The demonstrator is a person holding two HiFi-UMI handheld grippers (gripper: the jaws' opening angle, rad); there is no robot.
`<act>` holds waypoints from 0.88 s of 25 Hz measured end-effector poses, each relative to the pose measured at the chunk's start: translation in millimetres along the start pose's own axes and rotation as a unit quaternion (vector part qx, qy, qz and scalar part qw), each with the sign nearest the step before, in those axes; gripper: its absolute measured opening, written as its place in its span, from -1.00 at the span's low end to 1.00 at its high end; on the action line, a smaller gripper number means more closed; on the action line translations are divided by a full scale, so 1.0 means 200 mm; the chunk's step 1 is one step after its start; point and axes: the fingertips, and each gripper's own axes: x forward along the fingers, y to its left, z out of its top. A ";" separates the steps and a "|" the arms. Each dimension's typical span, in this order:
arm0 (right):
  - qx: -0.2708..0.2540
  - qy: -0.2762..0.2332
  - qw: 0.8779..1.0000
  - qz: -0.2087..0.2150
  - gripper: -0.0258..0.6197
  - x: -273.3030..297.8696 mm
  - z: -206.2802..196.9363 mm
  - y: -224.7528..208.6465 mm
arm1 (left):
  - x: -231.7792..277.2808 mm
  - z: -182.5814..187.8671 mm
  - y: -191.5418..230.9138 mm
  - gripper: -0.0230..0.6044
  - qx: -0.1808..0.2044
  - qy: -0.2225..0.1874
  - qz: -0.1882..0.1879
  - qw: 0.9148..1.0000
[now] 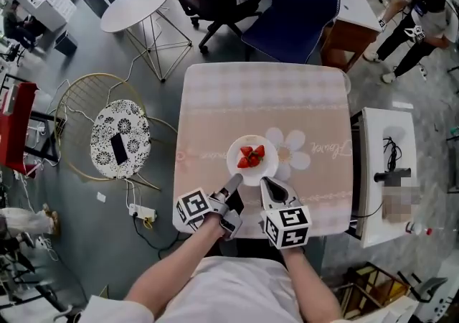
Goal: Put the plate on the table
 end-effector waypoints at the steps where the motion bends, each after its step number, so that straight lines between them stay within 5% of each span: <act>1: 0.000 0.002 1.000 0.003 -0.91 0.01 0.00 -0.01 | 0.01 0.00 0.01 -0.87 0.001 -0.002 0.004 1.000; 22: 0.001 0.023 0.999 0.039 -0.91 0.03 -0.08 -0.16 | 0.09 0.00 0.14 -0.85 0.038 -0.027 0.065 0.997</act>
